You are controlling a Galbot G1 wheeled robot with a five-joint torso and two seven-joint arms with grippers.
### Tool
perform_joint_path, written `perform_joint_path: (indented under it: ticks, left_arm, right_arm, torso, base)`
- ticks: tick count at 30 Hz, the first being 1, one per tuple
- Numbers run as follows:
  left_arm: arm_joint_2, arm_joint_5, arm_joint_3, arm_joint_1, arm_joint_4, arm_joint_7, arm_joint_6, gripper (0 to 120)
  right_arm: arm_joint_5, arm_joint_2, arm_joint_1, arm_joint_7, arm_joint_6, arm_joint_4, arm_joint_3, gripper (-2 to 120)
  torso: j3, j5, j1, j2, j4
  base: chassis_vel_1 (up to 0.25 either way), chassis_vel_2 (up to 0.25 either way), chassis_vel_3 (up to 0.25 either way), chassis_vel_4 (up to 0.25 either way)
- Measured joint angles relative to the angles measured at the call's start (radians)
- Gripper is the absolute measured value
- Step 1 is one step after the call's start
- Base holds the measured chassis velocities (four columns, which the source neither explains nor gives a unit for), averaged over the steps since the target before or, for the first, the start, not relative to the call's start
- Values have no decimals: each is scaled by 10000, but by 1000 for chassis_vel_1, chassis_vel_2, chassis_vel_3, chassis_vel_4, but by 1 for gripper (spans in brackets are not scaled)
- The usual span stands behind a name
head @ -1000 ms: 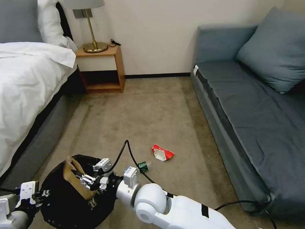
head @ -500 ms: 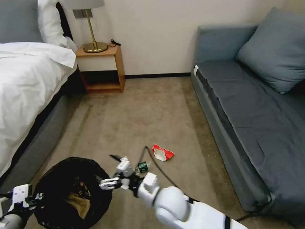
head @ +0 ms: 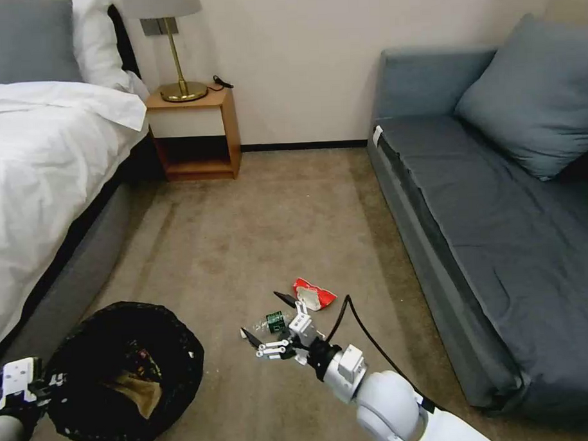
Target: Pick up the trash bin, then pick up the garbage on the floor and place it into the trash bin.
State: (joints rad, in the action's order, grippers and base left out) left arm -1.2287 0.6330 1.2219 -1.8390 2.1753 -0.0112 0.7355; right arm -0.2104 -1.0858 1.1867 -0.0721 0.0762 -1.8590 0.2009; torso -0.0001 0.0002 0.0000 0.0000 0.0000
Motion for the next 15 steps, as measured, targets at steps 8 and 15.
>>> perform_joint_path:
  ticks: [8, 15]
  left_arm:
    - [17, 28, 74, -23, 21, -22, 0, 3]
    - [47, 43, 69, -14, 22, -39, 0, 3]
  right_arm:
    - [303, -15, 309, -5, -94, 399, -107, 100]
    - [307, 119, 319, -29, -488, 676, -207, 100]
  torso:
    - [-1, -2, 0, 0, 1]
    - [0, 3, 0, 0, -1]
  base:
    - [-106, 107, 107, -102]
    - [-229, 227, 208, -232]
